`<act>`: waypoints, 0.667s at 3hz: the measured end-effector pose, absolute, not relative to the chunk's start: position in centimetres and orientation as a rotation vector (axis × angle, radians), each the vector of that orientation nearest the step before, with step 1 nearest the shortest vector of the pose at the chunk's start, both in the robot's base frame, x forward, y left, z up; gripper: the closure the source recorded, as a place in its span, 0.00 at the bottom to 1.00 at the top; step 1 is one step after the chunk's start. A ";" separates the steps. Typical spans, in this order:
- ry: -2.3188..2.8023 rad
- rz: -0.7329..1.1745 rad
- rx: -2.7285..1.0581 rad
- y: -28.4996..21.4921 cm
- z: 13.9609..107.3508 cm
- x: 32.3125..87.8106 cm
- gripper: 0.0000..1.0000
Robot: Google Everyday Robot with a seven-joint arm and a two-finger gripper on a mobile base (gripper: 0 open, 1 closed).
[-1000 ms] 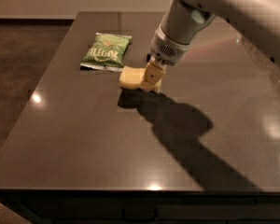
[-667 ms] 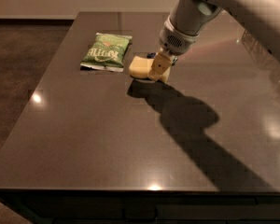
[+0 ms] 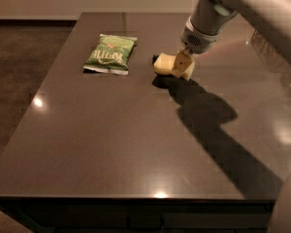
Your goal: Move sponge near rxbar blueberry
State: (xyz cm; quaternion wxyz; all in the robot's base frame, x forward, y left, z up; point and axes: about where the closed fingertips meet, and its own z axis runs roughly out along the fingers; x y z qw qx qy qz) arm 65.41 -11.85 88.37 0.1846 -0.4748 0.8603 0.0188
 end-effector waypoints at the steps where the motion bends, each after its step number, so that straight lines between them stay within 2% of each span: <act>1: 2.461 0.011 -1.268 -14.0 87.7 66.7 0.59; 2: 2.438 0.001 -1.229 -15.1 87.6 66.7 0.36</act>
Offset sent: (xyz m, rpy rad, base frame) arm 0.0108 -0.0461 -0.0074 0.0246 -0.1025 -0.1021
